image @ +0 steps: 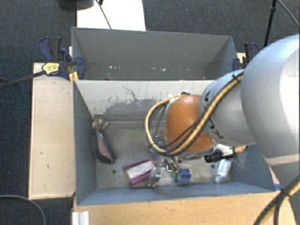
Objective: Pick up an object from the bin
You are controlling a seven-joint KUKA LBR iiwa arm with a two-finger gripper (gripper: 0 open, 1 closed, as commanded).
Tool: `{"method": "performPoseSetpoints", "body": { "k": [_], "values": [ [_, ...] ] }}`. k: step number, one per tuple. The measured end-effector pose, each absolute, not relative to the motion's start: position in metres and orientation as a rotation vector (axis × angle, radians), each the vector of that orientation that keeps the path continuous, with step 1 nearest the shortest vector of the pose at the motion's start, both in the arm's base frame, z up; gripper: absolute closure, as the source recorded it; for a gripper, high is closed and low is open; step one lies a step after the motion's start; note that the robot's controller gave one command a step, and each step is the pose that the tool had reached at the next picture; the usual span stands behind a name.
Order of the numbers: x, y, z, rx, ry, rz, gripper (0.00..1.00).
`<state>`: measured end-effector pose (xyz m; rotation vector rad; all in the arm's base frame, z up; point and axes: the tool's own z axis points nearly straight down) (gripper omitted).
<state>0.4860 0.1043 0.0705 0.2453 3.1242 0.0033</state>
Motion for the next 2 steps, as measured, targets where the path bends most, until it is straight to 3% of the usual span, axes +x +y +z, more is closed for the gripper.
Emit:
{"method": "performPoseSetpoints", "body": {
  "k": [1,2],
  "values": [
    [0.4807,0.1498,0.0722,0.304,3.118,0.006,0.0],
    [0.4833,0.148,0.074,0.314,3.112,0.008,1.0]
  ]
}}
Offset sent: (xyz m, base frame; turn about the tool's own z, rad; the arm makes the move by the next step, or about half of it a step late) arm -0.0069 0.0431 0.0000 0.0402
